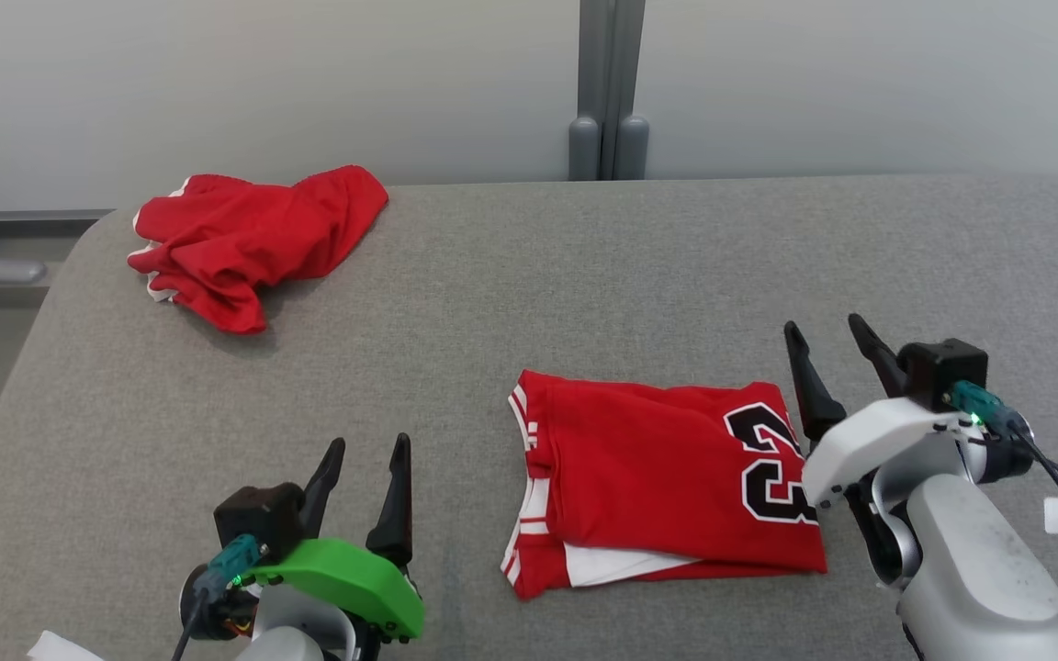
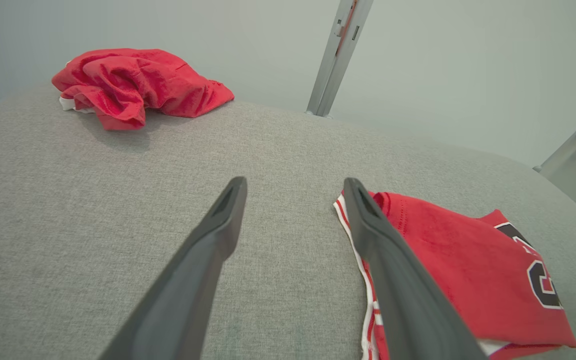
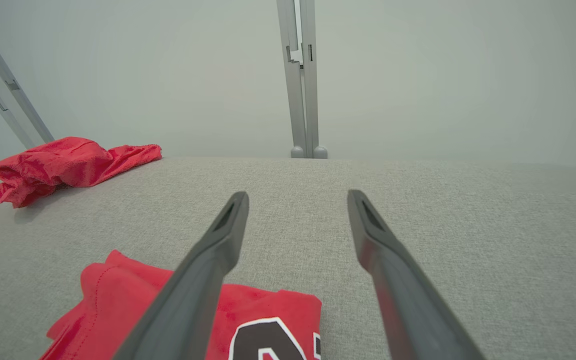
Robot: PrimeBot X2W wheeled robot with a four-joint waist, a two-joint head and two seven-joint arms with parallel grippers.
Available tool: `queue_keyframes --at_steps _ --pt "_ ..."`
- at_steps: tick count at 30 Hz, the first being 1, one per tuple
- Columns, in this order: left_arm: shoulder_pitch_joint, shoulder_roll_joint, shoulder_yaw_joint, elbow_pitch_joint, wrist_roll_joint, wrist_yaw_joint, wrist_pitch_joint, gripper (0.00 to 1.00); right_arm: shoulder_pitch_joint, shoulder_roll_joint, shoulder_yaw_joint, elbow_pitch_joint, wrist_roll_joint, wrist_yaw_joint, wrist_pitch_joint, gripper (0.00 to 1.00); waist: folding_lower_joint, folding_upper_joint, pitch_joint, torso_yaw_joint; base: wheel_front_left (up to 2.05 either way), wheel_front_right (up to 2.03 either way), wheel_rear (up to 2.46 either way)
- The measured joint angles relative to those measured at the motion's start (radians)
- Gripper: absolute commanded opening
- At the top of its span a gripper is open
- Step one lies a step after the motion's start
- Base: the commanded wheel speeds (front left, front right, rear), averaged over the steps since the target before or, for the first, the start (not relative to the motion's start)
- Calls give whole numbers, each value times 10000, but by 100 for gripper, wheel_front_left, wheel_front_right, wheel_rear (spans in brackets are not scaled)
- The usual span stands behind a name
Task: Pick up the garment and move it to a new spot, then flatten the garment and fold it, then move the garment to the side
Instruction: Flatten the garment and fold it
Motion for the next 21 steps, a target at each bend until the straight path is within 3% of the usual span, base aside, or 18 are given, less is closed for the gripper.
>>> queue_keyframes --at_steps 8,12,15,21 --pt "438 -407 677 456 387 -297 -127 100 2011 848 -1758 -1868 -1369 0 -349 100 0 0 -301 -135 0 0 0" --pt "802 -474 1156 464 926 -393 -140 100 2986 959 -2019 -2731 -1580 0 -370 100 0 0 -430 -112 0 0 0" --pt "1151 -566 1436 466 1204 -495 -140 100 3432 966 -1956 -3173 -1103 0 -326 100 0 0 -495 -127 0 0 0" --pt "1427 -702 1820 447 1636 -587 -140 100 3645 968 -1835 -3467 -1020 0 -153 100 0 0 -531 -218 0 0 0"
